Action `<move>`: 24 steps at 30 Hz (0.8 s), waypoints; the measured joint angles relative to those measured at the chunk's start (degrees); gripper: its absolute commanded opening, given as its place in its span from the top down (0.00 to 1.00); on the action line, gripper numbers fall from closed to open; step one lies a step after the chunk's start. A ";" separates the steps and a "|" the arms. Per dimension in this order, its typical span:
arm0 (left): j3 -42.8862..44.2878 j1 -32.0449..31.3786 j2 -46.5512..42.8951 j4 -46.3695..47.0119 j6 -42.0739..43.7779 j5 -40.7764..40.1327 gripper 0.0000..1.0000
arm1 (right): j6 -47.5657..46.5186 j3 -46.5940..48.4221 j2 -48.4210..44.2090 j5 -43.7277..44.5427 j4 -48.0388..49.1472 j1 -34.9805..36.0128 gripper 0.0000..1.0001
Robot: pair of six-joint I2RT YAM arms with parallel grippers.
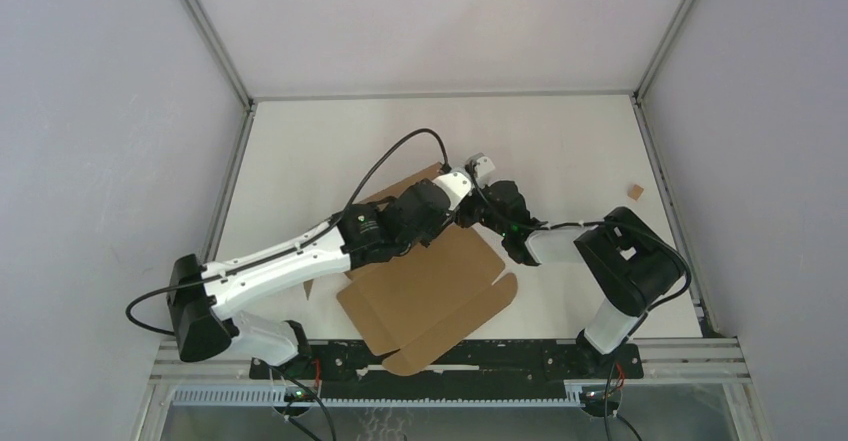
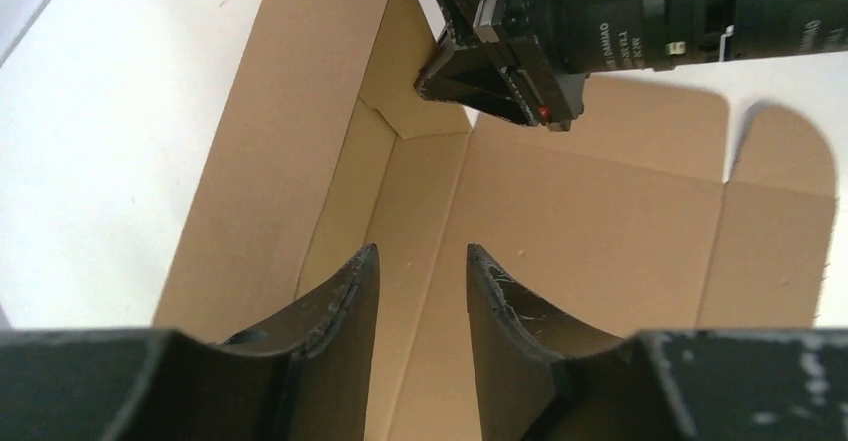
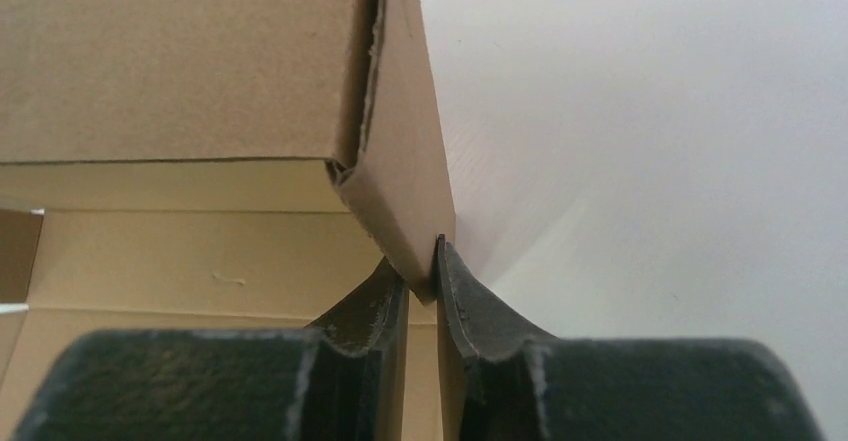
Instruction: Fold the paper box
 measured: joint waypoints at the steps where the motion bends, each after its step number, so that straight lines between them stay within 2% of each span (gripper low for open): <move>1: 0.00 0.09 -0.39 0.00 -0.09 0.52 0.56 | 0.00 0.00 -0.04 0.15 -0.13 0.07 0.86; 7: -1.09 2.49 -4.87 0.66 -2.08 3.32 0.64 | -0.48 0.00 -0.83 1.66 -1.60 0.72 0.86; 15: -4.44 7.58 -13.42 2.97 -4.92 2.91 0.63 | -2.80 -0.07 -2.40 5.55 -3.98 3.26 0.86; 19: -4.28 10.97 -12.87 4.35 -5.14 3.37 0.62 | -4.11 -0.28 -3.45 7.37 -5.29 4.57 0.86; 24: -1.42 14.71 -6.16 6.10 -5.46 6.58 0.62 | -5.42 -0.28 -3.78 9.25 -5.68 5.79 0.86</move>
